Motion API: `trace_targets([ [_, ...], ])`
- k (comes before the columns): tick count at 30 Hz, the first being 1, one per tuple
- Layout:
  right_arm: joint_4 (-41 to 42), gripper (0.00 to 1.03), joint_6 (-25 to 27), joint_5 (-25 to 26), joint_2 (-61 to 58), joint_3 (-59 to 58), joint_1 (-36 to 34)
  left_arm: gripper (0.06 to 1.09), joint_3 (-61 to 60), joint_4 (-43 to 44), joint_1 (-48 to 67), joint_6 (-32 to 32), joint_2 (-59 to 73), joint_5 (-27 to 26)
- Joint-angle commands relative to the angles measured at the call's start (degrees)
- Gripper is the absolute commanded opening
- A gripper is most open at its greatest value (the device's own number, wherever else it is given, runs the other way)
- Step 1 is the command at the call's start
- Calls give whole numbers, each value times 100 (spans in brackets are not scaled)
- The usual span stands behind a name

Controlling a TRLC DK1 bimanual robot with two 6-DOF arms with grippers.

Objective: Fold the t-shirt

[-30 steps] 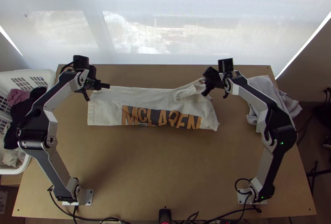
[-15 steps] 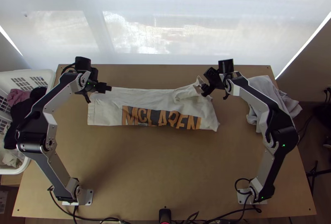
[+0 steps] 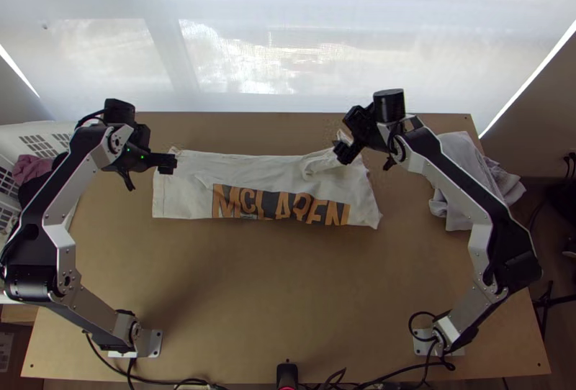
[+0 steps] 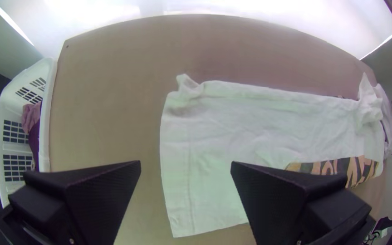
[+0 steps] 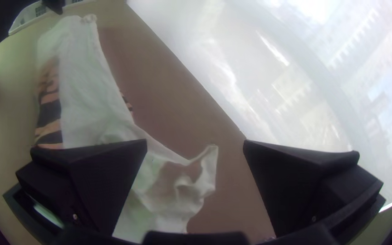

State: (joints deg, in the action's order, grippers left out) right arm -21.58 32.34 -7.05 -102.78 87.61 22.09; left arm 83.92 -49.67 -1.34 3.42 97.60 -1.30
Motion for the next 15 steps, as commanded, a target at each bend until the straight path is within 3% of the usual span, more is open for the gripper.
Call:
trace_targets([
  [1, -250, 99, -35, -60, 417, -280, 771, 102, -350, -69, -138, -105, -163, -37],
  [10, -180, 98, -96, -60, 285, -1018, 1553, 102, -341, 80, -6, -395, 66, -178],
  [15, 14, 98, -96, -60, -5, -1212, 1632, 102, -324, 186, 64, -474, 180, -178],
])
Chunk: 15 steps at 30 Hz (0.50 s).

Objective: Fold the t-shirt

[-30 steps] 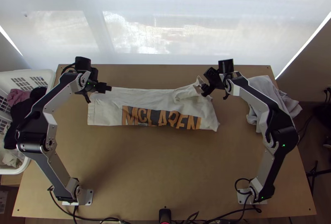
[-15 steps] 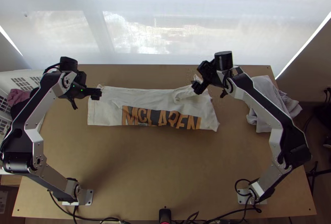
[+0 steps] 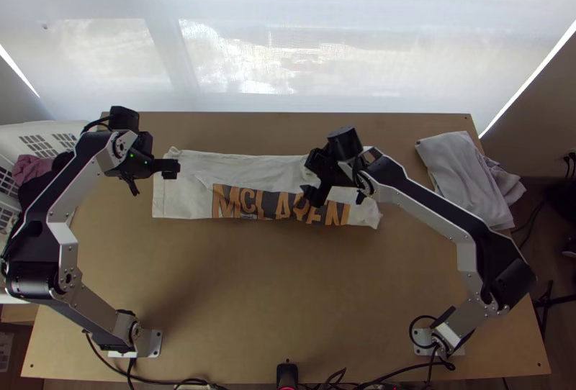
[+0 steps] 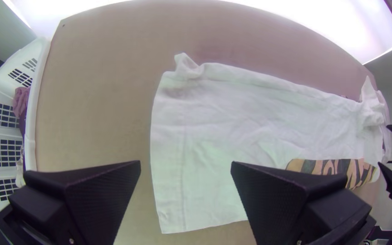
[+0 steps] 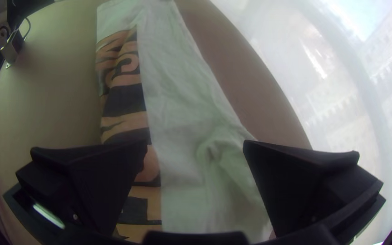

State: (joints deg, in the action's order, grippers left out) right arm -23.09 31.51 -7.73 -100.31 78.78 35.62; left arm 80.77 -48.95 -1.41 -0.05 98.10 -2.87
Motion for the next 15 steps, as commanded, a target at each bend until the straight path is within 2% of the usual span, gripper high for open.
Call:
trace_targets([
  [1, 191, 98, -13, 8, -340, -337, 279, 102, -9, 149, 79, -135, 156, -20],
  [15, 402, 98, 13, 17, -946, -443, 191, 102, 17, 632, 27, -126, 525, -3],
])
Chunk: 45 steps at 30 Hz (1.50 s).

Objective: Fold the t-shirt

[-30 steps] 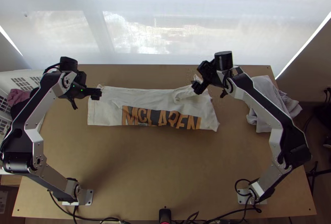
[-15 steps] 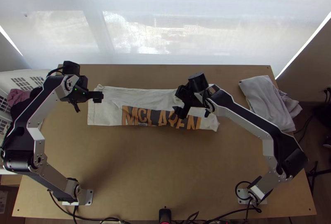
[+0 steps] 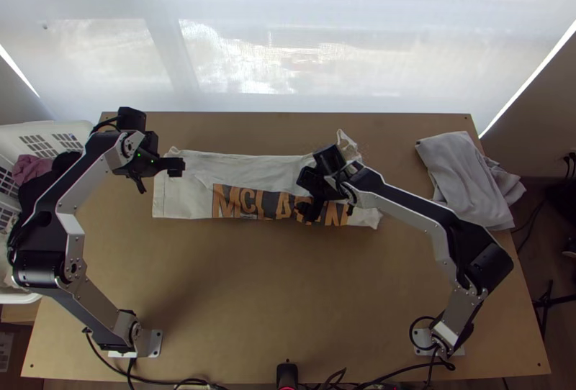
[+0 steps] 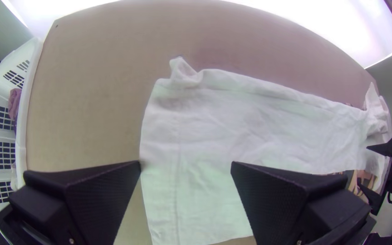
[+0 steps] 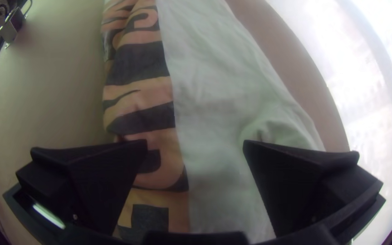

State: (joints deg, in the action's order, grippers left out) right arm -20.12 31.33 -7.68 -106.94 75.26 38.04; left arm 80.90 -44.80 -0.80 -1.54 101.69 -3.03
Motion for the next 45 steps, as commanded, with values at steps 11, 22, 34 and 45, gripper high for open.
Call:
trace_targets([
  [11, 122, 98, 13, 12, -354, -3, -78, 102, -40, 384, -34, 40, 580, 21],
  [22, 122, 98, 22, 12, -302, 15, -104, 88, 75, 401, 124, -13, 773, 4],
  [34, 113, 98, 40, 12, -196, 50, -104, 12, 294, 261, 176, 13, 923, -251],
  [45, 105, 98, 13, 21, -187, 6, -113, 9, 1340, -442, 423, -101, 396, -330],
])
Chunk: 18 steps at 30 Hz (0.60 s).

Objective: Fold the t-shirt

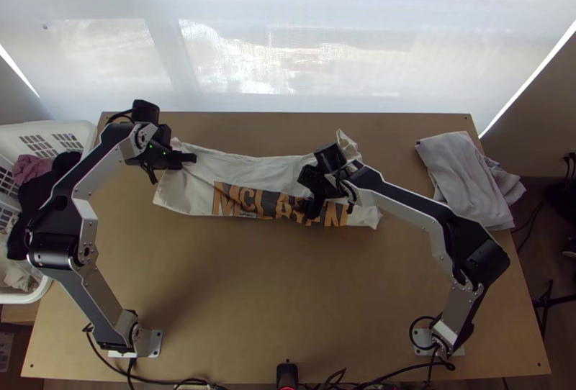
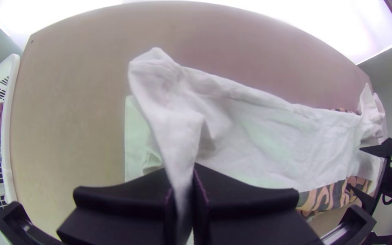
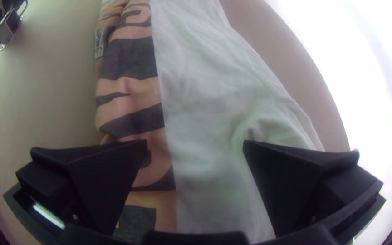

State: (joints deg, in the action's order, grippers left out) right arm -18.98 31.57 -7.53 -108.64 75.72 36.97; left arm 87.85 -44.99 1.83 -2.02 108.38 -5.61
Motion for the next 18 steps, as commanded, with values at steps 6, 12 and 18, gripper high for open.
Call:
trace_targets([
  [6, -9, 98, -20, -3, -26, -58, 29, 9, 1498, -994, 468, -141, -361, -213],
  [12, -9, 98, -11, 6, -52, -75, 38, 9, 1972, -1284, 881, -167, -308, -204],
  [18, -9, 98, -11, 15, 9, -49, 29, 9, 1489, -1328, 591, -105, -335, -195],
])
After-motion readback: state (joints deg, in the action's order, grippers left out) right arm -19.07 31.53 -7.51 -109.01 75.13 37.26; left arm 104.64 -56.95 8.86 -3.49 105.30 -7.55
